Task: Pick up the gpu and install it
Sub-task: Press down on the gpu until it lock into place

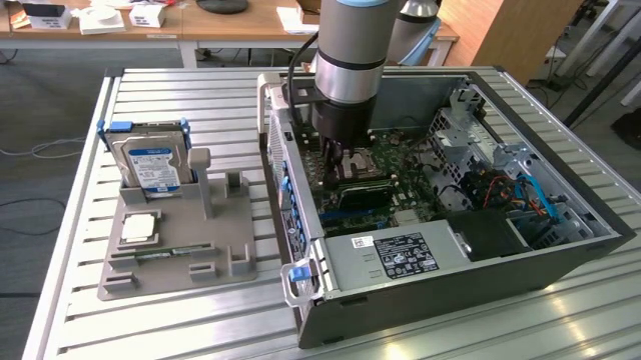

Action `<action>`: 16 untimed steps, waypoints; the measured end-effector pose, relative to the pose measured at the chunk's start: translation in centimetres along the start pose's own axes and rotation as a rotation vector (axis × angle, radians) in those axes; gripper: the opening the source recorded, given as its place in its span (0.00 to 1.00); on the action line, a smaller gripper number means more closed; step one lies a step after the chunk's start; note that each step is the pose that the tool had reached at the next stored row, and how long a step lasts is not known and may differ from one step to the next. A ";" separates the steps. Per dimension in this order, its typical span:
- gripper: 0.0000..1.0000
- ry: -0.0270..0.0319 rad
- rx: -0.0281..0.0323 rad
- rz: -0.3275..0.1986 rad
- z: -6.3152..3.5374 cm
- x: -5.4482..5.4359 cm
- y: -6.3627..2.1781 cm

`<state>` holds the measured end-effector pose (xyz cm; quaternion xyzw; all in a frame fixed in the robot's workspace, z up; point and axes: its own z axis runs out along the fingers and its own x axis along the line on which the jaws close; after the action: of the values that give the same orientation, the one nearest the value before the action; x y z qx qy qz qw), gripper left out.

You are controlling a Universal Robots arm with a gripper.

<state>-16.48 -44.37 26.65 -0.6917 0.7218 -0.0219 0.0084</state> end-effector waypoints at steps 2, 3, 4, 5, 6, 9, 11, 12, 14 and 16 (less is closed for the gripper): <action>0.11 0.0001 0.0000 0.000 0.00 0.0 0.00; 0.11 0.0000 0.0000 0.000 0.01 0.0 0.00; 0.11 -0.0001 0.0001 0.000 0.01 0.0 0.00; 0.11 0.0000 0.0001 0.000 0.03 0.0 0.00; 0.11 0.0000 0.0002 0.000 0.06 0.0 0.01; 0.11 0.0002 0.0003 0.000 0.09 0.0 0.01; 0.11 0.0000 0.0003 0.000 0.10 0.0 0.01; 0.11 0.0000 0.0004 0.000 0.10 0.0 0.01; 0.11 0.0000 0.0004 0.000 0.15 0.0 0.01; 0.11 0.0002 0.0004 0.000 0.18 0.0 0.01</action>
<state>-16.49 -44.38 26.47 -0.6916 0.7219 -0.0222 0.0085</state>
